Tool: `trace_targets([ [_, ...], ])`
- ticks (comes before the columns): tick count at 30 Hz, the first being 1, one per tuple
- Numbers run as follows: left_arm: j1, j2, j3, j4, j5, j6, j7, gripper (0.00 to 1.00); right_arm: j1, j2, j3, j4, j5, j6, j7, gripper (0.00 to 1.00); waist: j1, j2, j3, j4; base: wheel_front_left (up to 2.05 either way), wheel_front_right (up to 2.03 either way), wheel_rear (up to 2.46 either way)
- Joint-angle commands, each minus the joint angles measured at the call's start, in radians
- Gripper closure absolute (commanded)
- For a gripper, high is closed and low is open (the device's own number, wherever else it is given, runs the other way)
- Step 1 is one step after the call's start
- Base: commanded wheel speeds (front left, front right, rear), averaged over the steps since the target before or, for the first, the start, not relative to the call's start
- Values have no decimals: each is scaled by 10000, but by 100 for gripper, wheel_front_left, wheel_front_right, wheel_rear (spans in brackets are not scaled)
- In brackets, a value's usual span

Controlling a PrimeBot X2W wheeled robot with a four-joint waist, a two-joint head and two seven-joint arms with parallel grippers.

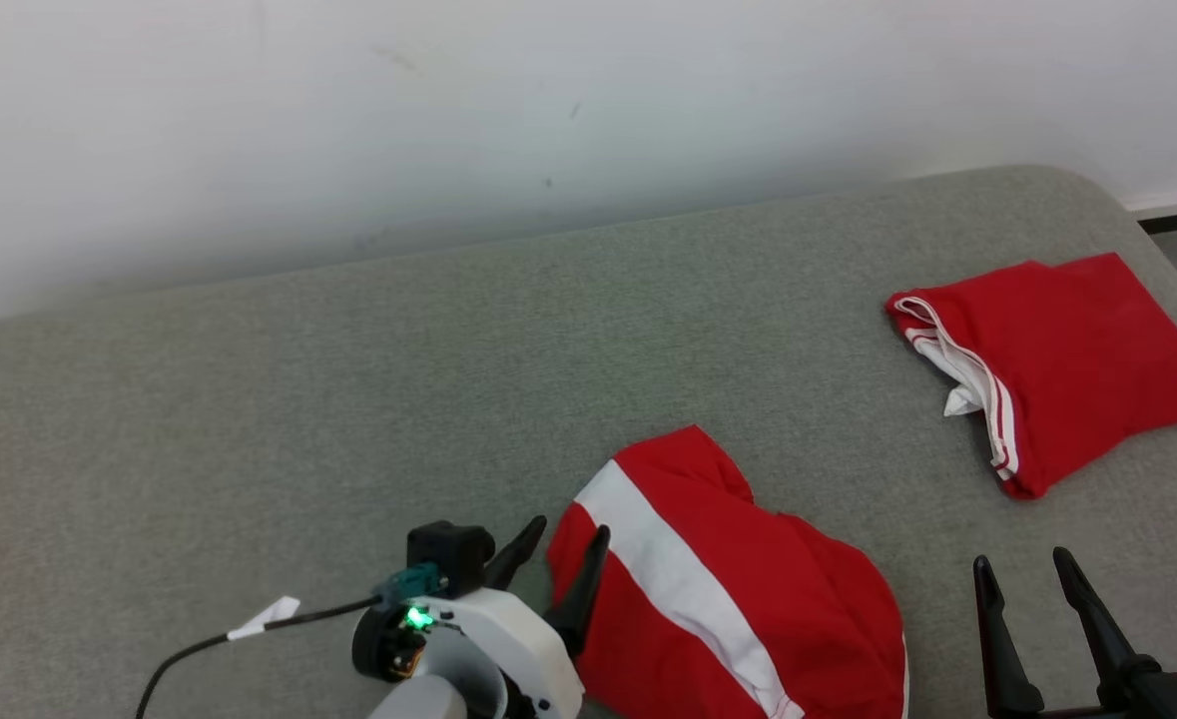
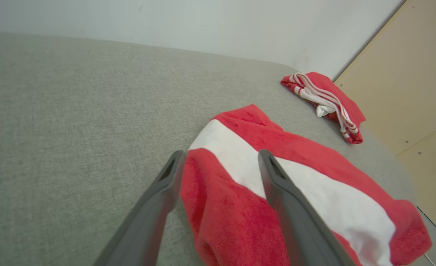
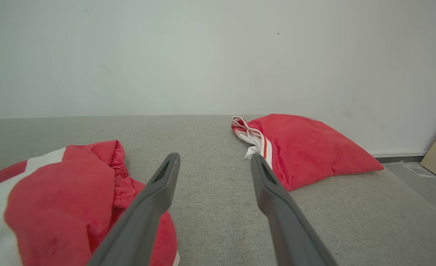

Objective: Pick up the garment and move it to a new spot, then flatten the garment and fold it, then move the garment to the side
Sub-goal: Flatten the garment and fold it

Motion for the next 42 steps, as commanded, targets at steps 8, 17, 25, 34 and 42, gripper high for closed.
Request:
trace_targets([
  [8, -939, 73, 44, 1815, -365, 97, 514, 0, -218, -18, -8, 31, 251, -24, 18, 0, -1, -1, 422, -883, 0, 0, 0],
  [17, -1004, 32, -438, 2114, -1479, -571, 1225, 100, -208, -18, -130, -35, 343, -24, 18, 0, -1, -1, 564, -966, 0, 0, 0],
  [25, -1856, 55, -41, 1174, -1813, 130, 77, 100, -281, -19, -115, 21, 340, -24, 18, 0, -1, -1, 520, -556, 0, 0, 0],
  [34, -2966, 525, 580, 229, -1279, 996, -760, 100, -45, -21, -157, 97, 304, -24, 18, 0, -1, -1, 176, -200, 0, 0, 0],
  [42, -3473, 1056, 501, -916, -749, 1374, -624, 100, 128, -19, -121, 133, 313, -24, 18, 0, -1, -1, -111, -48, 0, 0, 0],
])
